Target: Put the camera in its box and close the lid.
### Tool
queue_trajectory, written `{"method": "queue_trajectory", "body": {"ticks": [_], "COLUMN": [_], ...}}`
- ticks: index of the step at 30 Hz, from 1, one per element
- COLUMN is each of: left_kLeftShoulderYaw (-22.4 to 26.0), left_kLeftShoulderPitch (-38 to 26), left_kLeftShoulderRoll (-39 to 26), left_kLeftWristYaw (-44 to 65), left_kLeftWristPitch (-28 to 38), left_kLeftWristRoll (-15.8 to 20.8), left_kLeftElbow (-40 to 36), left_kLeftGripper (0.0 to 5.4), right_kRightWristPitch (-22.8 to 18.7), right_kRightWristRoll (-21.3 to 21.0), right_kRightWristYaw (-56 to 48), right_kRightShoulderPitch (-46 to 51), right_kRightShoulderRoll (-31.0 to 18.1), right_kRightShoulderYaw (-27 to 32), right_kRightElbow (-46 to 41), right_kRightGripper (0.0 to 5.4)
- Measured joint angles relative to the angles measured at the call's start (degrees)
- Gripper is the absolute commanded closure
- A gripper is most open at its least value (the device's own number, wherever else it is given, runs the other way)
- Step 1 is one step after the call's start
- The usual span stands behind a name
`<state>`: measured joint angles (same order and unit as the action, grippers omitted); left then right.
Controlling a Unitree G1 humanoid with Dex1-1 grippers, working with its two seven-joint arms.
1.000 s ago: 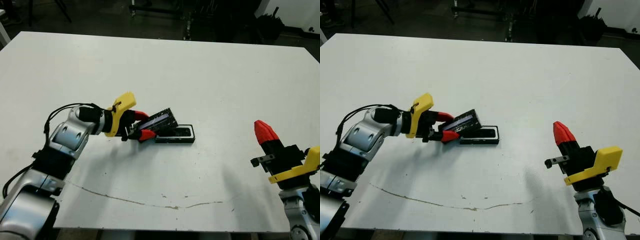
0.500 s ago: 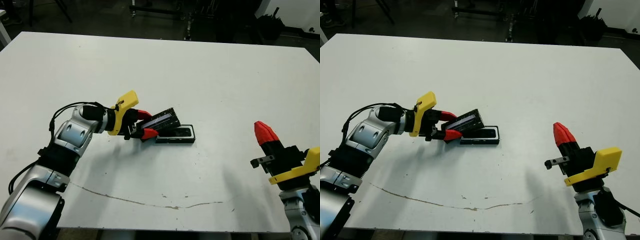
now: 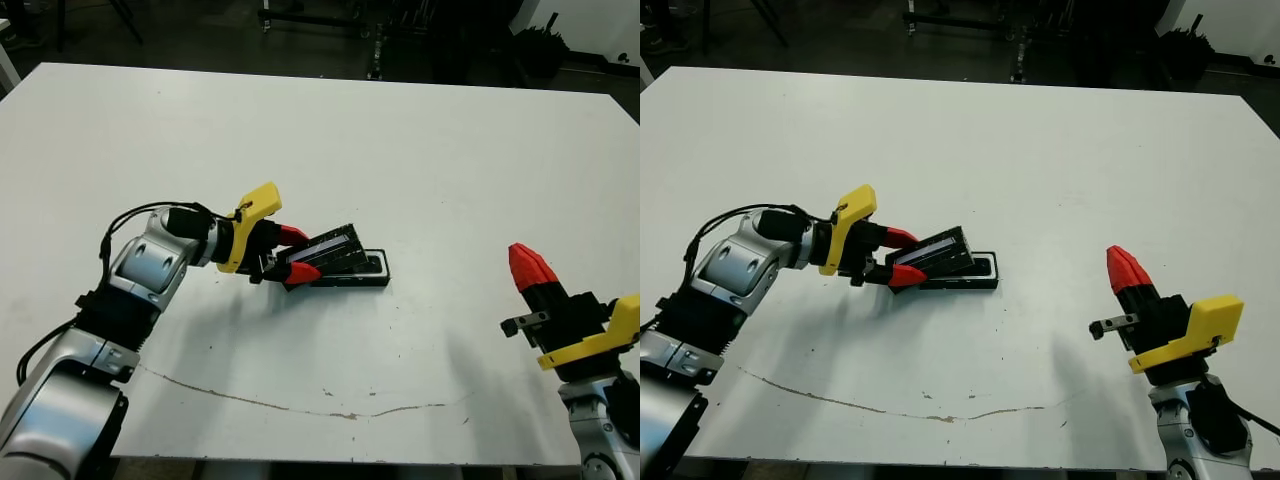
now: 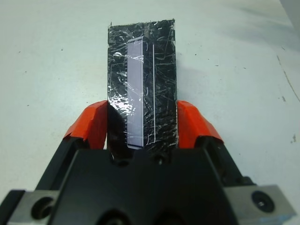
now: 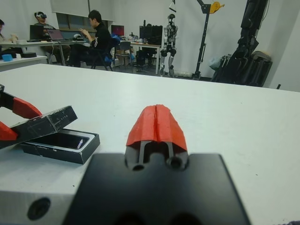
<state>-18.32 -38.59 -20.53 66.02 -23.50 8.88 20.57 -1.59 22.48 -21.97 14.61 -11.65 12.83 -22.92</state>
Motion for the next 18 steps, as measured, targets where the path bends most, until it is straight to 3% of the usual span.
{"method": "queue_trajectory", "body": {"ticks": [7, 18], "left_kLeftShoulderYaw": [-1.2, -4.5], "left_kLeftShoulderPitch": [0.0, -1.9], "left_kLeftShoulderRoll": [0.2, 3.1], "left_kLeftWristYaw": [-0.9, -2.5], "left_kLeftWristPitch": [2.7, 15.3], "left_kLeftWristRoll": [-1.9, -6.9], "left_kLeftElbow": [0.2, 7.5], "left_kLeftGripper": [2.27, 2.29], "right_kRightWristPitch": [0.0, 0.0], "right_kRightWristRoll": [-0.2, 0.3], "right_kRightWristYaw": [0.1, 0.0], "right_kRightShoulderPitch": [0.0, 0.1], "right_kRightShoulderRoll": [0.0, 0.0], "right_kRightShoulderYaw": [0.0, -0.1], "right_kRightElbow": [0.0, -0.1], "right_kRightGripper": [5.40, 5.40]}}
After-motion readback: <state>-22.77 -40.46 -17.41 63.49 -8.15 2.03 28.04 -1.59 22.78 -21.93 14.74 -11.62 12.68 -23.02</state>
